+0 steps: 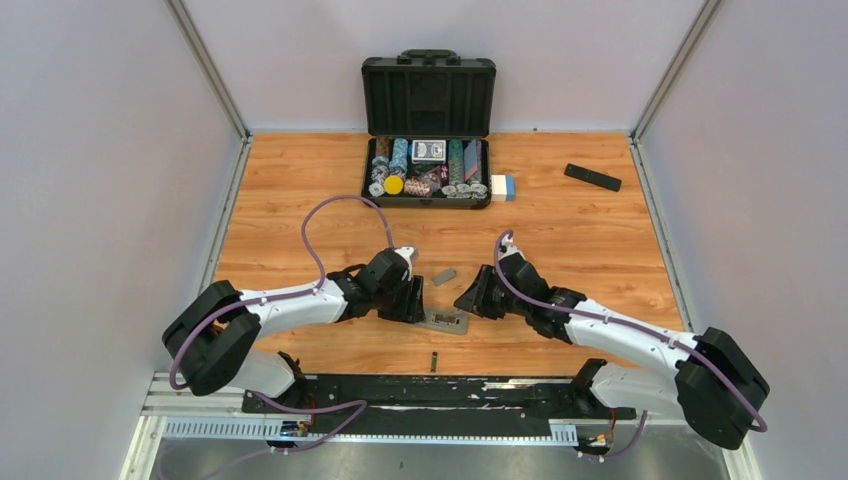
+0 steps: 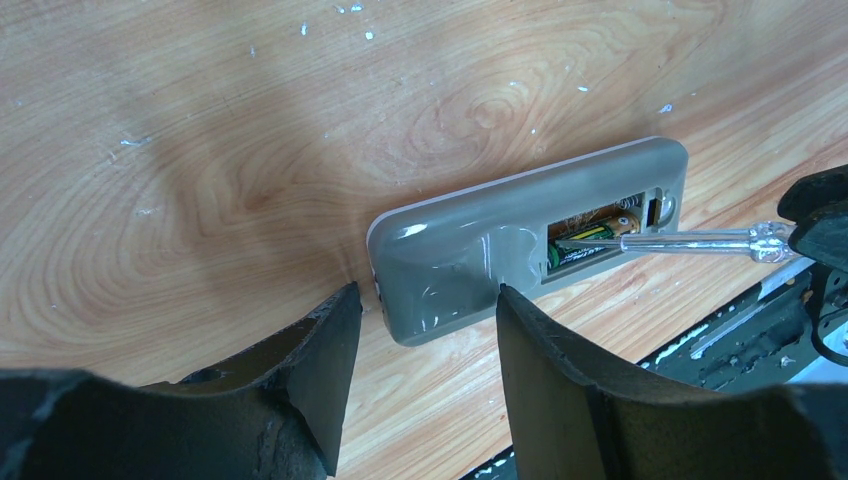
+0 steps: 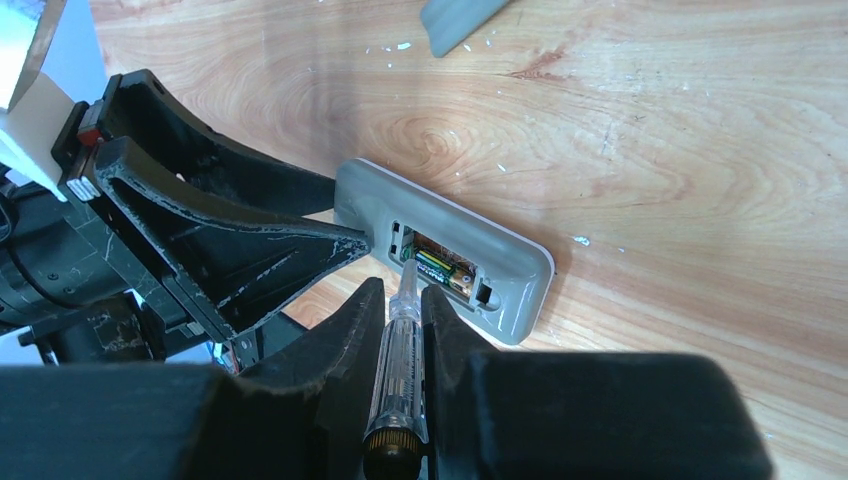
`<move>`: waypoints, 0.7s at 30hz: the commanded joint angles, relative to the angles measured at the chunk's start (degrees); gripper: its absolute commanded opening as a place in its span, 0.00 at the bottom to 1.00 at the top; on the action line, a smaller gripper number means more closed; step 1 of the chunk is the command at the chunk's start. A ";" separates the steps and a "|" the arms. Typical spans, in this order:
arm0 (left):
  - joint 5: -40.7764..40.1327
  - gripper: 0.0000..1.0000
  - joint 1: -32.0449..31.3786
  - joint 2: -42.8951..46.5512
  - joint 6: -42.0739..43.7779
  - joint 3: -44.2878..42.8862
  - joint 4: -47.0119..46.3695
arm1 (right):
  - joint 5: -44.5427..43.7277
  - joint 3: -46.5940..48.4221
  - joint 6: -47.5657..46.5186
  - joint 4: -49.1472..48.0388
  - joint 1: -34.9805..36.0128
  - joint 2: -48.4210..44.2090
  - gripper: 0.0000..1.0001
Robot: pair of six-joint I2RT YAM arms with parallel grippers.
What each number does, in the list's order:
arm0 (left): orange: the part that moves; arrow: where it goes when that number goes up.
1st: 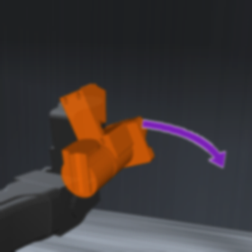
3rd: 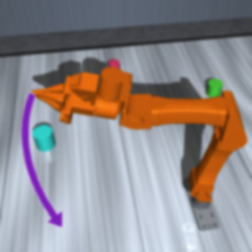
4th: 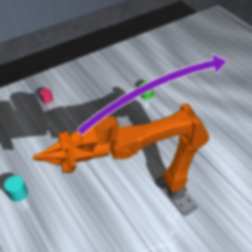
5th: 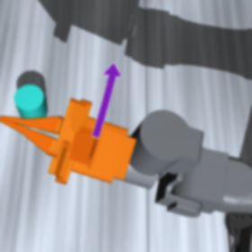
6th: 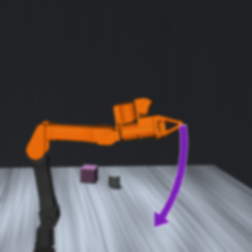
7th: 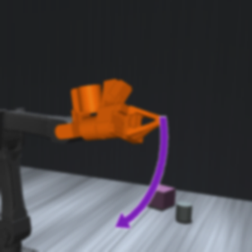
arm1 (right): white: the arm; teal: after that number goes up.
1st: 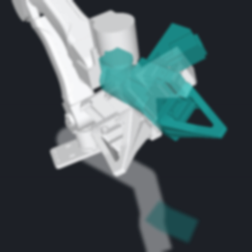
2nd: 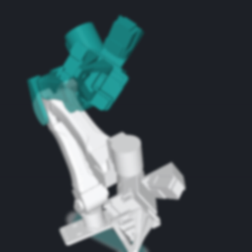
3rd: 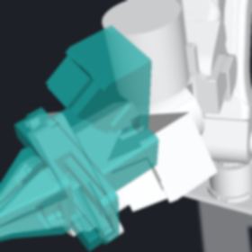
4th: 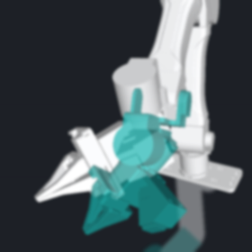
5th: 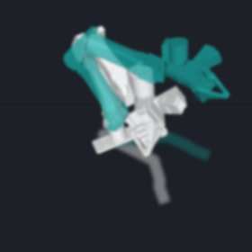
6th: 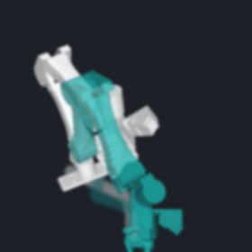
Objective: Unload the batteries from the remote control
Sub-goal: Unload the battery from the remote control.
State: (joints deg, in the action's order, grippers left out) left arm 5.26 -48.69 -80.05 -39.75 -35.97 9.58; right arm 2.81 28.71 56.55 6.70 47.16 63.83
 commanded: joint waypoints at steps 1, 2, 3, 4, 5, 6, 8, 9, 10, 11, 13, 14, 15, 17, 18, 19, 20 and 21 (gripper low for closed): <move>-1.09 0.61 -0.27 -0.04 0.36 -0.95 0.42 | 1.25 3.44 -5.17 1.28 -0.05 -0.68 0.00; -1.21 0.62 -0.22 0.07 0.40 -0.99 0.56 | 1.16 3.75 -6.35 1.71 -0.09 -1.23 0.00; -1.36 0.63 -0.26 0.26 0.52 -0.98 0.67 | 1.26 4.03 -7.88 1.93 -0.05 -1.84 0.00; -1.51 0.63 -0.27 0.51 0.52 -0.98 0.76 | 1.39 4.26 -9.52 2.22 -0.05 -2.44 0.00; -1.74 0.63 -0.25 0.77 0.61 -0.96 0.86 | 1.30 4.56 -10.87 3.06 -0.05 -2.94 0.00; -1.88 0.63 -0.27 1.07 0.63 -0.88 0.84 | 1.06 5.08 -12.07 4.60 -0.05 -3.37 0.00; -2.10 0.64 -0.22 1.38 0.70 -1.00 0.84 | 0.07 5.70 -14.00 7.26 -0.05 -4.12 0.00; -2.04 0.64 -0.26 1.46 0.79 -1.00 0.79 | -0.59 6.00 -14.55 8.65 -0.04 -4.56 0.00; -2.01 0.64 -0.27 1.42 0.81 -1.09 0.79 | -1.13 6.31 -15.01 10.12 -0.05 -4.97 0.00; -1.93 0.64 -0.27 1.32 0.88 -1.09 0.79 | -1.46 6.58 -15.40 11.38 -0.05 -5.35 0.00; -1.80 0.65 -0.27 1.14 0.89 -1.15 0.72 | -1.35 7.15 -16.48 13.20 -0.04 -5.87 0.00; -1.67 0.65 -0.27 1.15 0.90 -1.13 0.69 | -1.05 7.60 -17.08 14.17 -0.05 -5.84 0.00; -1.61 0.66 -0.27 1.17 0.89 -1.21 0.62 | -0.79 8.23 -17.54 15.19 -0.04 -5.72 0.00; -1.35 0.68 -0.27 1.49 1.13 -1.30 0.51 | 0.28 9.59 -18.84 16.93 0.00 -5.08 0.00; -1.26 0.68 -0.27 1.81 1.28 -1.42 0.60 | 0.98 10.14 -19.52 17.45 -0.02 -4.82 0.00; -1.18 0.68 -0.27 2.20 1.47 -1.53 0.61 | 1.73 10.60 -20.09 17.87 -0.04 -4.52 0.00; -1.14 0.69 -0.27 2.63 1.62 -1.60 0.61 | 2.56 11.06 -20.39 18.27 -0.05 -4.30 0.00; -1.17 0.69 -0.22 3.08 1.73 -1.65 0.64 | 3.58 11.34 -20.65 18.39 -0.05 -4.14 0.00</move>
State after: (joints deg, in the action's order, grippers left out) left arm 4.93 -48.73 -79.44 -39.51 -35.97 9.78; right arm 3.55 36.40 39.59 22.46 47.16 59.18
